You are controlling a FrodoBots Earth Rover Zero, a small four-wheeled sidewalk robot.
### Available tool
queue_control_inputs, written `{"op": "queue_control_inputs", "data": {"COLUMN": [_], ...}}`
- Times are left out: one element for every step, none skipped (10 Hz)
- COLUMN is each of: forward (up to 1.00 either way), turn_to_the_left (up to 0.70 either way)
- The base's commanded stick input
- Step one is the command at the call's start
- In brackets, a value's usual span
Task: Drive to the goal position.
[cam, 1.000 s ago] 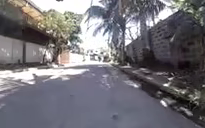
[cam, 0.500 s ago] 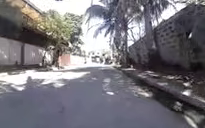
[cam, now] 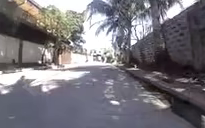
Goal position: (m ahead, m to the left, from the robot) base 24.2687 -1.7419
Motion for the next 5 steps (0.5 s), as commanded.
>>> {"op": "queue_control_inputs", "data": {"forward": [1.00,1.00,1.00,1.00,1.00], "turn_to_the_left": [0.00,-0.36,-0.26,-0.17,-0.07]}}
